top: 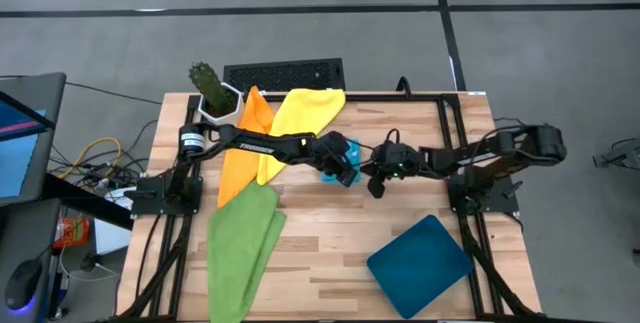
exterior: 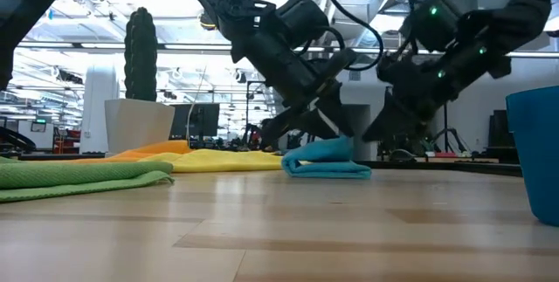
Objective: Fold microfiber towels
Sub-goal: Fold the blue microfiber towel
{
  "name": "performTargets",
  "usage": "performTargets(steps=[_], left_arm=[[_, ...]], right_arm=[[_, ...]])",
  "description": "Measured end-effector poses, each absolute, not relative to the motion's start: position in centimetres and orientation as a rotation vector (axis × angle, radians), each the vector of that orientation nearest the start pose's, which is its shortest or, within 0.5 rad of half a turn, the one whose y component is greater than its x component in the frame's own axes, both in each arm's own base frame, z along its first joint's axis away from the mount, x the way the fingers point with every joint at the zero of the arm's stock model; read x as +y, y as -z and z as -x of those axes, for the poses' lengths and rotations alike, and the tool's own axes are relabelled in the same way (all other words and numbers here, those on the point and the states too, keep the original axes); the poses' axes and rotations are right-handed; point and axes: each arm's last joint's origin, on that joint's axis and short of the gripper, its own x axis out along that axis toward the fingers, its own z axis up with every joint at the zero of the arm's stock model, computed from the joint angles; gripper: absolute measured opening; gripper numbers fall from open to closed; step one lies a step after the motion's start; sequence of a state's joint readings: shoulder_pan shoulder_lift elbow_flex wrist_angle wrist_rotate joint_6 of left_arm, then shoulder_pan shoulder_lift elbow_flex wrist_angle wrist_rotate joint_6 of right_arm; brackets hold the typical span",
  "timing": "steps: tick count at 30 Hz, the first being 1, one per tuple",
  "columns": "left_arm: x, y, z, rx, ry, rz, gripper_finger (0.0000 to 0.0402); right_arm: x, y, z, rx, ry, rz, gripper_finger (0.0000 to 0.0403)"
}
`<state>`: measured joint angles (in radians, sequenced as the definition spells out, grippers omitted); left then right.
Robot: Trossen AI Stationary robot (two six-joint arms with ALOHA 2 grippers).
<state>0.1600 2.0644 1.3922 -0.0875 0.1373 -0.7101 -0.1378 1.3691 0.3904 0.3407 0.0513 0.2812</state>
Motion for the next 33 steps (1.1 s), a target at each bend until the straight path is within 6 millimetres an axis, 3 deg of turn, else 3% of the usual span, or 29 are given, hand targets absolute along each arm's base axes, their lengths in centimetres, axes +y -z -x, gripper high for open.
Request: performTargets(steps=[3,10,15,20,23,27,30,33], left_arm=[[6.6,-16.7,-44.2,0.684,-0.257,0.793,0.0121],[7.4,-17.6,-43.8,0.698,-0.149,0.843,0.0137],[9.1,-23.1,-40.6,0.712,-0.082,0.882,0.0137],[8.9,-29.4,-35.8,0.669,-0.306,0.702,0.0137],[8.6,-31.3,-34.1,0.627,-0.451,0.608,0.0137],[8.4,-31.1,-33.9,0.651,-0.467,0.603,0.0137],[8.2,-29.7,-34.2,0.676,-0.458,0.604,0.0137],[8.0,-27.6,-34.0,0.703,-0.452,0.624,0.0137]], right_arm=[[-3.5,-14.4,-22.8,0.561,0.272,-0.266,0.0045],[-4.5,-14.1,-22.9,0.543,0.321,-0.26,0.0045],[-4.6,-15.2,-23.8,0.409,0.254,-0.22,0.0045],[-4.4,-14.1,-25.1,0.411,0.207,-0.21,0.0041],[-4.3,-12.5,-26.3,0.485,0.201,-0.211,0.0038],[-4.8,-10.7,-27.2,0.576,0.226,-0.251,0.0033],[-5.1,-9.4,-26.7,0.636,0.267,-0.321,0.0026],[-4.8,-9.4,-26.0,0.637,0.269,-0.335,0.0021]])
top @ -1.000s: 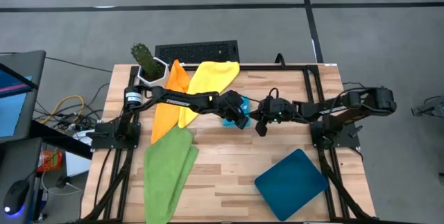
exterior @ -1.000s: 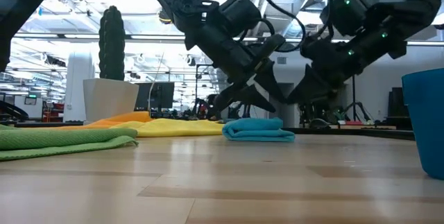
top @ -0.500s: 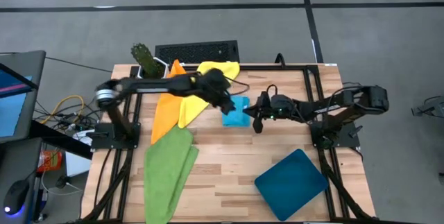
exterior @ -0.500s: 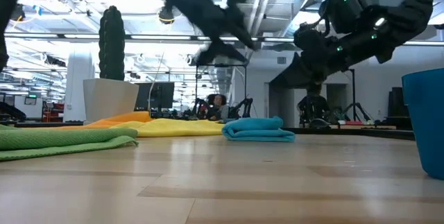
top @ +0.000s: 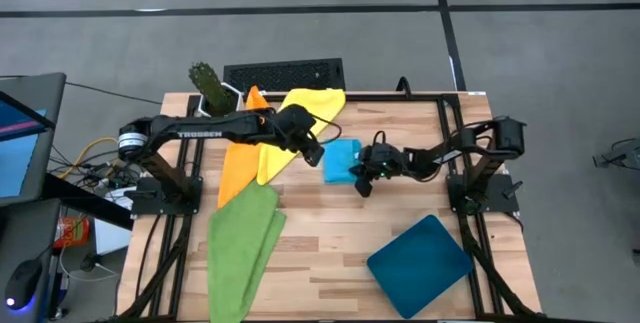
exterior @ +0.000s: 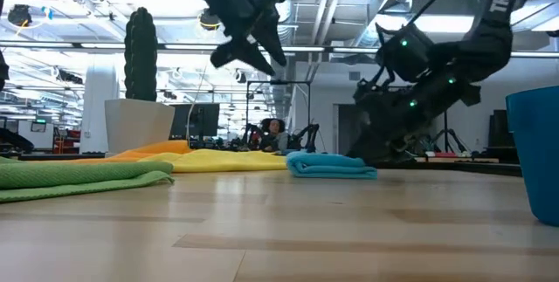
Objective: Fold microfiber towels
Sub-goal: Fold the blue microfiber towel, then put the folded blue microfiber towel into the blue bin
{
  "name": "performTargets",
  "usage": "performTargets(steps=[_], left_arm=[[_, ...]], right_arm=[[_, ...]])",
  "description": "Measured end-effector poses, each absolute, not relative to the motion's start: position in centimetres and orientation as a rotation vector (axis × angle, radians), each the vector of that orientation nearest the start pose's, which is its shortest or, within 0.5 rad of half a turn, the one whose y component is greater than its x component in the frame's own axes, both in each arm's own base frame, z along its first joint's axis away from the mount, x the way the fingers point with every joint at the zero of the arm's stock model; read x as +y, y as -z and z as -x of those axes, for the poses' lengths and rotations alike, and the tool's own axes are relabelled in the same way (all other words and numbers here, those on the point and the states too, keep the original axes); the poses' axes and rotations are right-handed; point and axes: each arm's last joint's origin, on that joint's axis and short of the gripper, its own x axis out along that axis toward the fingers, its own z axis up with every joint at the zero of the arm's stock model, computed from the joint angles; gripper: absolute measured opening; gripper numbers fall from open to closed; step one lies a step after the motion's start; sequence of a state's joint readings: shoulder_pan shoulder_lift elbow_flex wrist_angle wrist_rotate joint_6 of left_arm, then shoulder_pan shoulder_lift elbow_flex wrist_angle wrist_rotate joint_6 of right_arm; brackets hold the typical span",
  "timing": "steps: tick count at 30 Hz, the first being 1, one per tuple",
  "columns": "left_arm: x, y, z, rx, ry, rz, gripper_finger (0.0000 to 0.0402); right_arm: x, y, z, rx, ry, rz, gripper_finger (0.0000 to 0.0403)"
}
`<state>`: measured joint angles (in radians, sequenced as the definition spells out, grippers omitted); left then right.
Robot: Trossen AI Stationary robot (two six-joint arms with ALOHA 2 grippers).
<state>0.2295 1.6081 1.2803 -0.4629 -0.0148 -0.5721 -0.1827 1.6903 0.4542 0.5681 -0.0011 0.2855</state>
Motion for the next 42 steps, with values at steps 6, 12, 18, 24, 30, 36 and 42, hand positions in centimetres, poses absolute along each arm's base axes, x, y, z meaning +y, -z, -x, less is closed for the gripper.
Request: performTargets(steps=[6,12,18,24,30,36,42], left_arm=[[7.8,-23.8,-34.4,0.596,-0.366,0.694,0.0137],[7.9,-19.7,-35.5,0.582,-0.297,0.752,0.0137],[8.4,-19.0,-36.0,0.572,-0.304,0.754,0.0137],[10.0,-19.5,-35.5,0.553,-0.316,0.764,0.014],[9.9,-19.5,-35.3,0.601,-0.2,0.774,0.0173],[9.6,-21.5,-33.0,0.7,-0.176,0.737,0.0206],[9.1,-24.2,-30.2,0.735,-0.305,0.622,0.0213]], right_arm=[[-4.7,-10.3,-25.1,0.633,0.277,-0.337,0.0026],[-5.3,-12.4,-24.3,0.584,0.326,-0.424,0.0033],[-5.7,-16.4,-23.2,0.663,0.378,-0.471,0.0057],[-6.5,-20.4,-23.6,0.777,0.426,-0.338,0.0123],[-8.7,-21.1,-26.1,0.839,0.325,-0.184,0.023],[-12.2,-20.3,-30.1,1.03,0.216,-0.075,0.0323],[-15.2,-18.5,-33.9,1.173,0.167,-0.036,0.0332]])
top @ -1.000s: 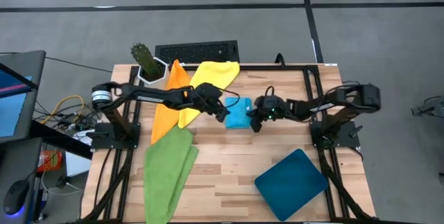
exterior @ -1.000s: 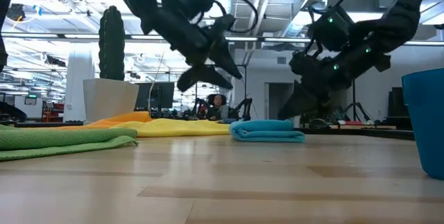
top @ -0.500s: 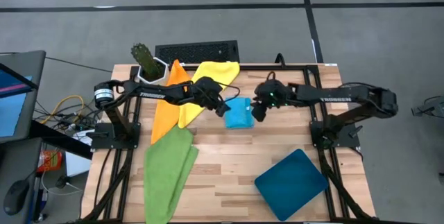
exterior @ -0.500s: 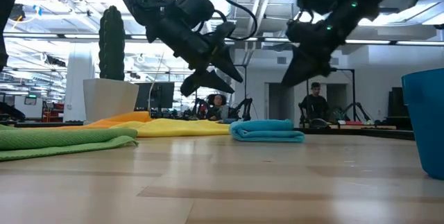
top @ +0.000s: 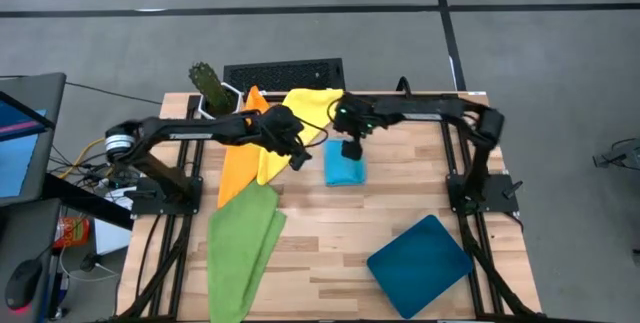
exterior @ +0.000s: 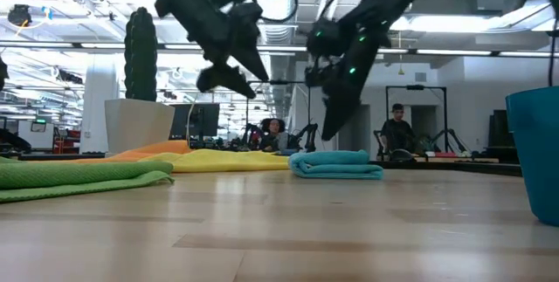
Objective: Fold microfiber towels
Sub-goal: Put the folded blue microfiber towel into the blue bin
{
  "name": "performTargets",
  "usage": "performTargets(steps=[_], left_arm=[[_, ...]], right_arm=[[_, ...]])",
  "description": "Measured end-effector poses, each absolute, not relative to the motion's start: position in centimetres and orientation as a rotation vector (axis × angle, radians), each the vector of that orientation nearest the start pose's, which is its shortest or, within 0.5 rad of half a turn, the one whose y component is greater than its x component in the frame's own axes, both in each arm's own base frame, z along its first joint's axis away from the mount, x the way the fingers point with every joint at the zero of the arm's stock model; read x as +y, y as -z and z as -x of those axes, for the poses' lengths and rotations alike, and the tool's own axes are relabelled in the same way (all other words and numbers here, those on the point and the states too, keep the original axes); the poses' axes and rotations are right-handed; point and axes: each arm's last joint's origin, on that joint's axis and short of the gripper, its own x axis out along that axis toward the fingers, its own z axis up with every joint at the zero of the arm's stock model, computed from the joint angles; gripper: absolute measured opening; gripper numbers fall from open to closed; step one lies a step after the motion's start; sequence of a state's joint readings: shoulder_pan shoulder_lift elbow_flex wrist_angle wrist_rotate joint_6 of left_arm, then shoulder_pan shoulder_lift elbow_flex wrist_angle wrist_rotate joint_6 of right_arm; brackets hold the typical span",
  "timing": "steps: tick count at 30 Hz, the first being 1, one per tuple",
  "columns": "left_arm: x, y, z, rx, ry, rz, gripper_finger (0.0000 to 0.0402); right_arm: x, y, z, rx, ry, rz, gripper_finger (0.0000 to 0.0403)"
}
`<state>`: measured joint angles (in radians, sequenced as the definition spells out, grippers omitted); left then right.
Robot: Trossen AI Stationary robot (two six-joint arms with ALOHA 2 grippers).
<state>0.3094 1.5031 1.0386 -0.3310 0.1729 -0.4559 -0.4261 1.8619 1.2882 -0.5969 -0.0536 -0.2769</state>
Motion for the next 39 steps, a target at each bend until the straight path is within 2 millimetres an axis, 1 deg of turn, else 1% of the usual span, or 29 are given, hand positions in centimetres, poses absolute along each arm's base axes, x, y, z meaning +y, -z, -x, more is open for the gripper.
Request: performTargets(steps=[2,4,8,11,14,16,18,20,23,24,25,26,28,30,31,34,36,39], left_arm=[[8.9,-24.9,-29.7,0.721,-0.335,0.599,0.0213],[8.8,-25.6,-29.3,0.701,-0.361,0.582,0.0213],[8.8,-25.9,-29.1,0.691,-0.367,0.577,0.0213],[8.7,-25.8,-29.0,0.707,-0.372,0.568,0.0213],[8.8,-25.7,-28.8,0.724,-0.39,0.558,0.0213],[8.7,-25.6,-28.8,0.733,-0.391,0.552,0.0213],[8.7,-25.6,-28.7,0.744,-0.393,0.552,0.0213],[8.7,-25.5,-28.6,0.755,-0.392,0.548,0.0213],[8.7,-25.4,-28.5,0.775,-0.388,0.535,0.0213],[8.7,-25.4,-28.5,0.775,-0.388,0.534,0.0213],[8.7,-25.4,-28.5,0.775,-0.387,0.533,0.0213],[8.7,-25.4,-28.5,0.778,-0.387,0.533,0.0213],[8.6,-25.3,-28.4,0.789,-0.384,0.536,0.0213],[8.6,-25.2,-28.3,0.808,-0.384,0.534,0.0213],[8.5,-25.2,-28.1,0.818,-0.383,0.529,0.0213],[8.4,-25.7,-27.7,0.818,-0.375,0.508,0.0213],[8.3,-26.1,-27.3,0.817,-0.374,0.485,0.0213],[8.3,-26.8,-26.8,0.791,-0.389,0.471,0.0213]], right_arm=[[-15.9,-17.6,-34.5,1.218,0.153,-0.043,0.0324],[-16.1,-16.5,-34.8,1.258,0.122,-0.073,0.0319],[-15.5,-14.2,-35.3,1.327,0.073,-0.096,0.0317],[-15.0,-12.8,-35.7,1.385,0.075,-0.078,0.0315],[-14.4,-12.1,-36.0,1.43,0.082,-0.059,0.0289],[-14.0,-11.9,-36.0,1.437,0.077,-0.069,0.0254],[-13.8,-11.9,-36.1,1.438,0.077,-0.071,0.0205],[-13.7,-12.0,-36.1,1.438,0.072,-0.08,0.0145],[-13.8,-12.3,-36.2,1.442,0.047,-0.106,0.0042],[-13.9,-12.4,-36.2,1.44,0.039,-0.125,0.0026],[-14.0,-12.5,-36.3,1.442,0.042,-0.144,0.0023],[-14.0,-12.7,-36.4,1.442,0.052,-0.156,0.0023],[-14.1,-13.7,-36.3,1.414,0.084,-0.167,0.0023],[-14.1,-14.7,-35.9,1.407,0.118,-0.196,0.0023],[-14.2,-15.6,-35.5,1.39,0.143,-0.216,0.0023],[-14.6,-19.6,-34.1,1.324,0.219,-0.286,0.0023],[-14.5,-21.2,-32.8,1.307,0.264,-0.338,0.0023],[-13.5,-23.4,-30.7,1.257,0.333,-0.447,0.0023]])
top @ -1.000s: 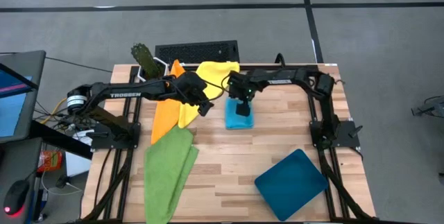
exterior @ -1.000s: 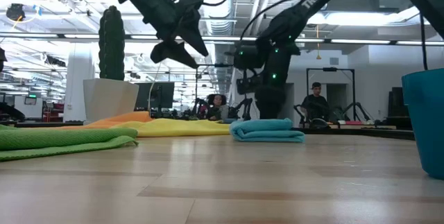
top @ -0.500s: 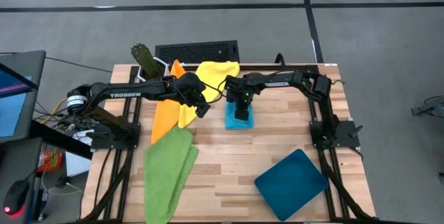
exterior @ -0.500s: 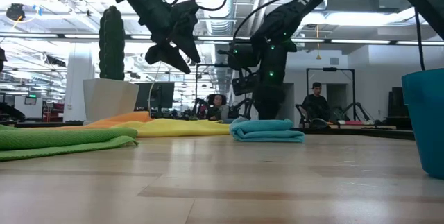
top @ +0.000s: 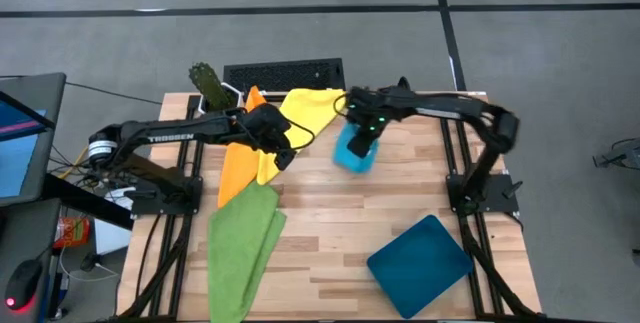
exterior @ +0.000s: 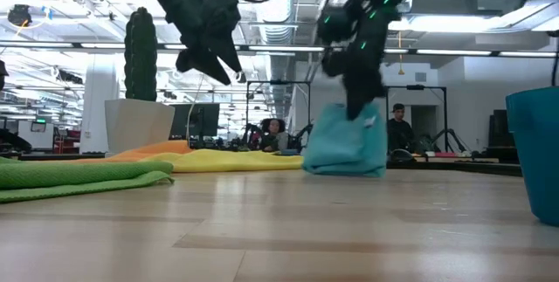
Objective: Fold microfiber towels
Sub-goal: Put the folded blue microfiber towel into the blue bin
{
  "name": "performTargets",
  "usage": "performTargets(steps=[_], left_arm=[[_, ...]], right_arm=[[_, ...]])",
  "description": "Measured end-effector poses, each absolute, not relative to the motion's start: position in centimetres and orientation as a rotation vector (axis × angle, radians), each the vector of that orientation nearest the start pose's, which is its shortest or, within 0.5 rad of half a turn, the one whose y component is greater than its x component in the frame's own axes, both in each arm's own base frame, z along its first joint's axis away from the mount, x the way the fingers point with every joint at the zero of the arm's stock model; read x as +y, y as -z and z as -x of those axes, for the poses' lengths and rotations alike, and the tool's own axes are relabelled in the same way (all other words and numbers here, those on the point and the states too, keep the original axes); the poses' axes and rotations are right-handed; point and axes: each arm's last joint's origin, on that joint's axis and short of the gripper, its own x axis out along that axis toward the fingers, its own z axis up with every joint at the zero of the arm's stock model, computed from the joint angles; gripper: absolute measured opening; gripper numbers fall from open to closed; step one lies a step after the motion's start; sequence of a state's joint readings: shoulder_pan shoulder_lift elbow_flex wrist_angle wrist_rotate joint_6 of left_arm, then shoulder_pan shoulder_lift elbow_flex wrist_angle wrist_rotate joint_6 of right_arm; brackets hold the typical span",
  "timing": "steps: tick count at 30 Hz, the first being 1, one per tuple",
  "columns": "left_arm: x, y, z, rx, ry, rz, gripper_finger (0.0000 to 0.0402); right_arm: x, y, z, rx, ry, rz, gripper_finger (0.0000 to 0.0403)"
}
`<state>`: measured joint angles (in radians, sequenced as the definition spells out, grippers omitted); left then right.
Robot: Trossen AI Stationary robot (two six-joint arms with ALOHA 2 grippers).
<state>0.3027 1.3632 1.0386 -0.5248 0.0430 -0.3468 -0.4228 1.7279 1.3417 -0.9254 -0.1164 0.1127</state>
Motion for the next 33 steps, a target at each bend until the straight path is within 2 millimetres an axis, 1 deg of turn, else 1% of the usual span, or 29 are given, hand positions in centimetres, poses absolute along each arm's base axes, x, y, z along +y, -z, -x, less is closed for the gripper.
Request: performTargets(steps=[3,6,9,12,14,16,19,24,28,33], left_arm=[[8.2,-27.3,-26.5,0.776,-0.388,0.444,0.0213],[8.2,-27.6,-26.2,0.767,-0.392,0.416,0.0213],[8.3,-27.8,-26.1,0.763,-0.398,0.404,0.0213],[8.7,-27.7,-26.0,0.766,-0.408,0.409,0.0213],[8.8,-27.7,-25.9,0.763,-0.407,0.4,0.0213],[9.1,-27.8,-25.9,0.759,-0.407,0.39,0.0213],[9.4,-27.9,-25.9,0.748,-0.392,0.385,0.0213],[9.8,-27.9,-25.8,0.737,-0.369,0.404,0.0213],[10.2,-27.9,-25.6,0.736,-0.377,0.4,0.0213],[10.9,-27.9,-25.4,0.732,-0.401,0.409,0.0213]], right_arm=[[-11.1,-25.6,-28.4,1.222,0.376,-0.537,0.0023],[-7.8,-27.6,-26.5,1.167,0.39,-0.61,0.0023],[-4.1,-30.0,-24.3,1.089,0.38,-0.705,0.0023],[-0.2,-32.1,-22.6,1.018,0.354,-0.817,0.0023],[2.5,-33.1,-21.3,0.976,0.357,-0.879,0.0023],[5.0,-33.6,-20.1,0.952,0.373,-0.935,0.0023],[8.5,-33.2,-18.6,0.955,0.412,-1.03,0.0023],[13.7,-31.0,-16.9,1.021,0.447,-1.127,0.0023],[16.7,-30.2,-16.1,1.01,0.453,-1.179,0.0023],[19.2,-28.7,-16.0,1.028,0.474,-1.185,0.0023]])
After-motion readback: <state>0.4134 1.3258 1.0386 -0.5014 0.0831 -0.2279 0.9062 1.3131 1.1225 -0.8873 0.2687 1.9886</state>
